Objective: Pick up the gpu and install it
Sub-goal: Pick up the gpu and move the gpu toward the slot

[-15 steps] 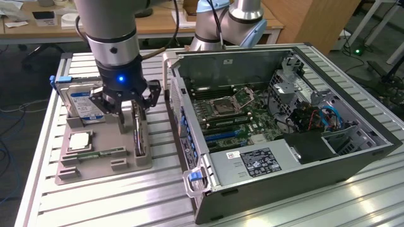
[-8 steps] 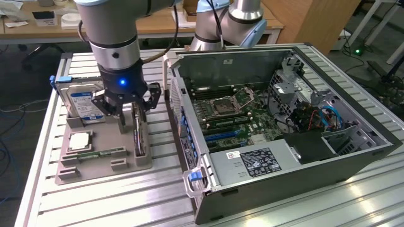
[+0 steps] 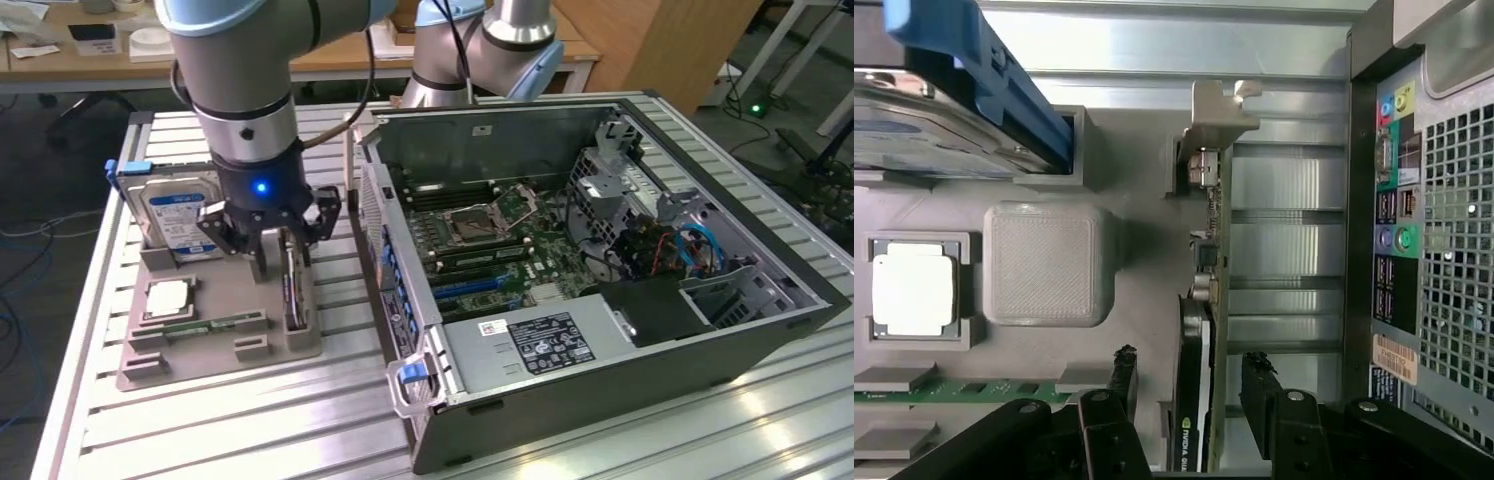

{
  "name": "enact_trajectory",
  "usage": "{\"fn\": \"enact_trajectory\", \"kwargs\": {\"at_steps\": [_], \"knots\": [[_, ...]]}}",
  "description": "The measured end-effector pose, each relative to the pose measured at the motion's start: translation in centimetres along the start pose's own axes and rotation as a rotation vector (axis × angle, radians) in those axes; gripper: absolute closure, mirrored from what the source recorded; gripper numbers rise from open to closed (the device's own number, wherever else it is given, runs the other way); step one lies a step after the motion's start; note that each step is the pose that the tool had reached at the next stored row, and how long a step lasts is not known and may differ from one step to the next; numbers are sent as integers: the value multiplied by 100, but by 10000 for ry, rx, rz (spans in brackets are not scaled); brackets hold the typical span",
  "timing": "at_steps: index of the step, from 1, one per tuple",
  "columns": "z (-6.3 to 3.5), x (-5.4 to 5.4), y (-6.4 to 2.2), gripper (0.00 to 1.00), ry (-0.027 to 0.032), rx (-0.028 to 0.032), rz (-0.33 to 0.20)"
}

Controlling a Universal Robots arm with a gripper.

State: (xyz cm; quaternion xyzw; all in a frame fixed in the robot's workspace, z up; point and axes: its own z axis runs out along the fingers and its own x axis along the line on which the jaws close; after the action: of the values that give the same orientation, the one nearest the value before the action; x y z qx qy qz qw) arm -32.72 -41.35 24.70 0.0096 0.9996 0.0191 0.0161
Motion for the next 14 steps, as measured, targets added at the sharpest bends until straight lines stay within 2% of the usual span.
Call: {"fn": "enact_trajectory", "kwargs": {"at_steps": [14], "knots": [[164,-10,-22,45,-45,19,584]]}}
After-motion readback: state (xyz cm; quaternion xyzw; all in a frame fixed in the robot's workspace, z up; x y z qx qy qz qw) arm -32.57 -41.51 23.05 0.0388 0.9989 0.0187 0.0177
